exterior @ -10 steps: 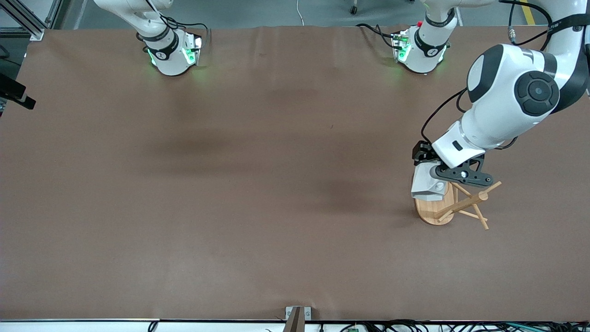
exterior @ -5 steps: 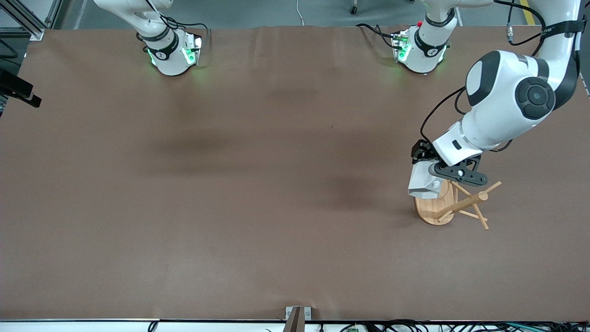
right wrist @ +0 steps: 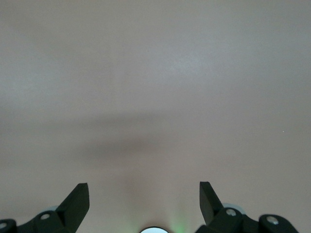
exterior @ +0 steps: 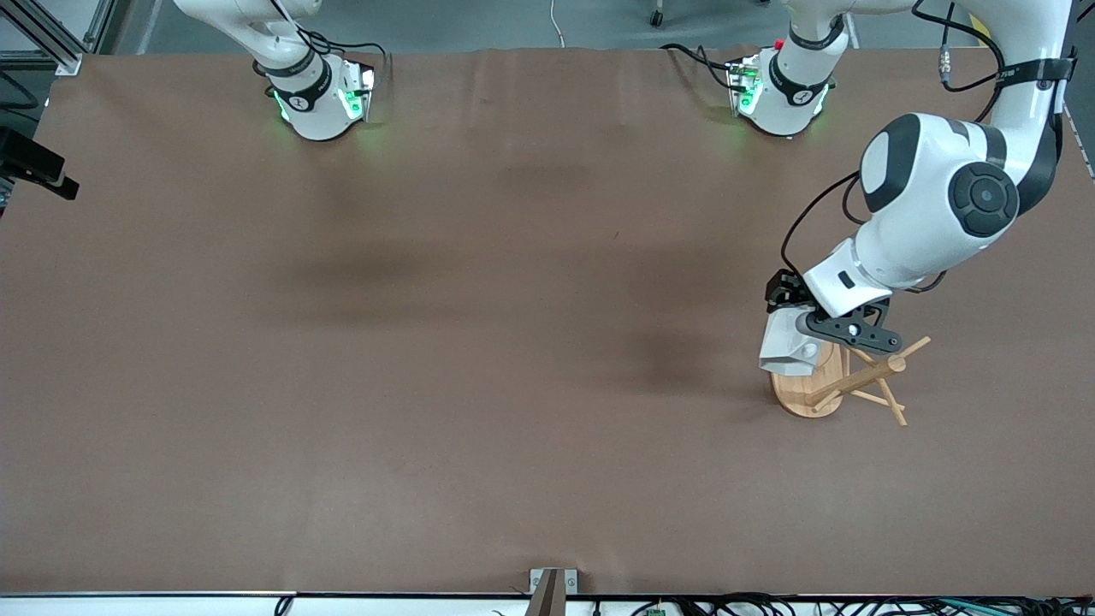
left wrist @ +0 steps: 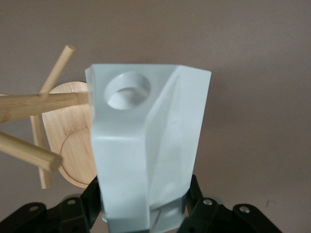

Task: Hang cup on rack
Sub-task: 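Lower the cup's handle hole onto a rack peg with the left gripper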

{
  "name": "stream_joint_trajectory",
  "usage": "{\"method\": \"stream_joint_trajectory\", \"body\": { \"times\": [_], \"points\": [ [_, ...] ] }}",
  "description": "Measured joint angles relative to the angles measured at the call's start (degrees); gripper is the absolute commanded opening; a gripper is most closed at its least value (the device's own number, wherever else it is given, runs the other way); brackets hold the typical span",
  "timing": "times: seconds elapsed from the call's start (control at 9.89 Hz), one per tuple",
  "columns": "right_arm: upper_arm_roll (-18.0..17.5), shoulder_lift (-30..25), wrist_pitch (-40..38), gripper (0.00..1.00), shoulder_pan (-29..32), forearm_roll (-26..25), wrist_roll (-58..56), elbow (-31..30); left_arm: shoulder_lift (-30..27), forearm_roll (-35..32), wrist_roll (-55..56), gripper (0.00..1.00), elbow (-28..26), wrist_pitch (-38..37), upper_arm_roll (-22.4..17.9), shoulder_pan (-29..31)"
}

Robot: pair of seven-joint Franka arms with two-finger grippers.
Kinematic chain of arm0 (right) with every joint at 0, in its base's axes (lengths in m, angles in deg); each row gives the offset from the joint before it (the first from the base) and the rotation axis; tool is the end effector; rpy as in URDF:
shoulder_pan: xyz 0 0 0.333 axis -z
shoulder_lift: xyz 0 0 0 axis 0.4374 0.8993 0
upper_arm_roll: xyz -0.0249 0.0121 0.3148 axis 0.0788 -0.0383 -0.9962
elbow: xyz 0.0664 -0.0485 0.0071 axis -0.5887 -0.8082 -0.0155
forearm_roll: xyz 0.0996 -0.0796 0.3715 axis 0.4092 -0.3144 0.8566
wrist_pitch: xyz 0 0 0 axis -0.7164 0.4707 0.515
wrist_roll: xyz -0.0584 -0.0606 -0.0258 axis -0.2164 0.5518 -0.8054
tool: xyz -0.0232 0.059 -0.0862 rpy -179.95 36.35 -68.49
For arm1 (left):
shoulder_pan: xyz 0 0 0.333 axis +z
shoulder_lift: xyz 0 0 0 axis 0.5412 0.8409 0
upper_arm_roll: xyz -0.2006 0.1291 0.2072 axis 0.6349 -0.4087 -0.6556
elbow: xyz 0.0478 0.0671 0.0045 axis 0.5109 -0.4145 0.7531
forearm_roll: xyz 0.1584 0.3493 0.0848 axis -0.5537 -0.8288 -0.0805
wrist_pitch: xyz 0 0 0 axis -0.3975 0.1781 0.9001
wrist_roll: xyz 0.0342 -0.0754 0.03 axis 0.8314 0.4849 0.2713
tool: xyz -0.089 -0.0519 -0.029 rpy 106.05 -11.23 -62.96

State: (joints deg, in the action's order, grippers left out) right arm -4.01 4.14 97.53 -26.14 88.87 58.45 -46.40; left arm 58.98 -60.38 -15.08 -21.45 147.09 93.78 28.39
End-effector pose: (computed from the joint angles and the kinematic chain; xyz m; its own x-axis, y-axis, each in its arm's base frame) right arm 0.5271 -0.0540 0.6788 0.9972 -0.0672 -0.0314 -0.0678 -0.9976 -0.0161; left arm 0.5857 -0.1298 0.4098 0.9648 -0.2626 0.0122 -0.2623 -0.9582 0.1142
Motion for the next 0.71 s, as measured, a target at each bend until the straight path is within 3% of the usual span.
{"method": "stream_joint_trajectory", "body": {
  "times": [0.71],
  "points": [
    [-0.2,0.0,1.0,1.0,0.0,-1.6,0.0,0.0,0.6,0.0,-4.1,0.26,0.0,0.0,-2.6,-0.1]
  ]
}}
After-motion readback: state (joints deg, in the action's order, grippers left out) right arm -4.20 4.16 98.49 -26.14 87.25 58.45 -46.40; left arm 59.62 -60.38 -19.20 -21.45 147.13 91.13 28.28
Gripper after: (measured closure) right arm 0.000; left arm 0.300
